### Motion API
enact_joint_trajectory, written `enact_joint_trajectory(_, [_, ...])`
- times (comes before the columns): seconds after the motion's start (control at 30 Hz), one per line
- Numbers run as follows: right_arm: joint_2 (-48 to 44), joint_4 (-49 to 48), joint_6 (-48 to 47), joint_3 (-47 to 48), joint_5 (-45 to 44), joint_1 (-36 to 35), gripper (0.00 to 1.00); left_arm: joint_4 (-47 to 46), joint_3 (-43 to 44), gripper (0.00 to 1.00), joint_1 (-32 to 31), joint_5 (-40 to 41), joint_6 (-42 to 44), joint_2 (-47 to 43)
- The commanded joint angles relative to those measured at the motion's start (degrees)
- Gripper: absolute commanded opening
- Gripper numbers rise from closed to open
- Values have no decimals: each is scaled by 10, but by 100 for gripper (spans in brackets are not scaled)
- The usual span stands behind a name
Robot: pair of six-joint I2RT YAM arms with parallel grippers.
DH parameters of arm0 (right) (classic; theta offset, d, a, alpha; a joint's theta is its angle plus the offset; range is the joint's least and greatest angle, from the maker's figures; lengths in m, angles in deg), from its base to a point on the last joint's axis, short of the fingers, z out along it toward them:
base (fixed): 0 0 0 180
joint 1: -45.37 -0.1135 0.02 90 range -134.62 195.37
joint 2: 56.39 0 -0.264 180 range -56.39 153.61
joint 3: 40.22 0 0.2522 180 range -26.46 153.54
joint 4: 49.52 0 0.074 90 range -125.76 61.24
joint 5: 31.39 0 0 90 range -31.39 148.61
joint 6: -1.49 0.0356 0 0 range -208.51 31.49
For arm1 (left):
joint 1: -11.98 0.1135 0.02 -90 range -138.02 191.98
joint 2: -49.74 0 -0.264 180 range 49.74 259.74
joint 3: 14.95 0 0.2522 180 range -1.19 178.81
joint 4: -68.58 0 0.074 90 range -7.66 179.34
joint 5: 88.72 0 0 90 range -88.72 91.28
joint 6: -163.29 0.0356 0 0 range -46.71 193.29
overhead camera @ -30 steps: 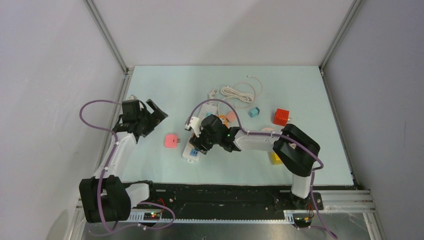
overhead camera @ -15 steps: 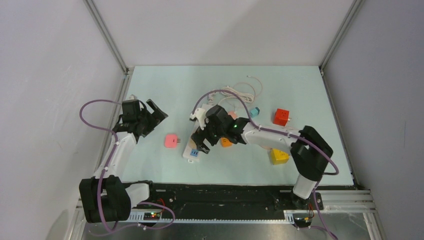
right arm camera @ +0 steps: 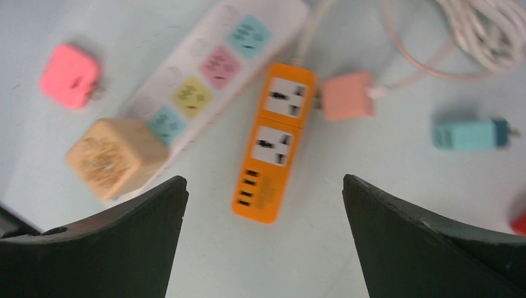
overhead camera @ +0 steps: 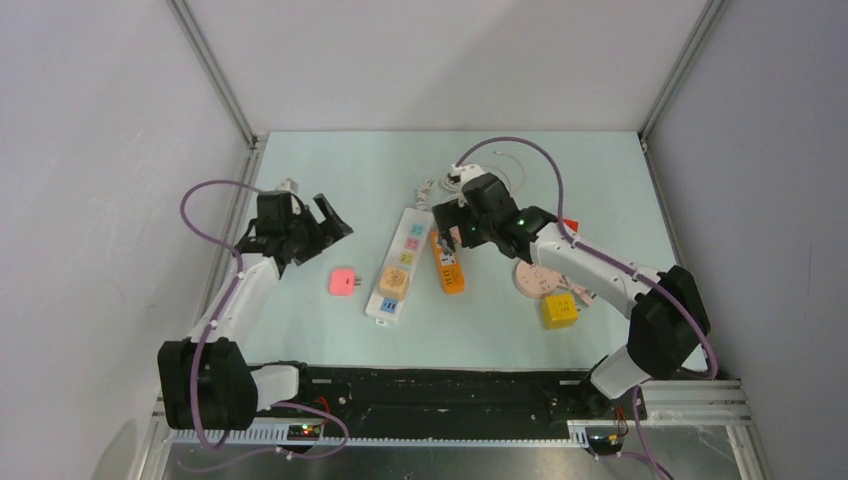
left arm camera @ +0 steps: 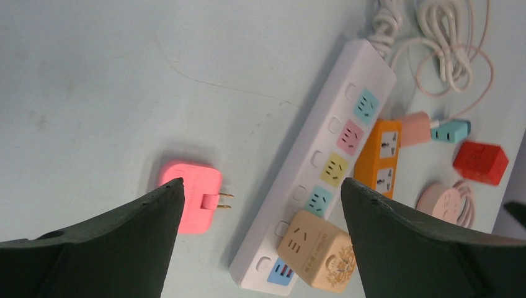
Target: Insert the plug
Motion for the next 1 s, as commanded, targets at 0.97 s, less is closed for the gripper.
enact_joint_trajectory(0.97, [17, 103, 145, -12, -80, 93, 86, 32, -57, 99, -46, 129, -53, 82])
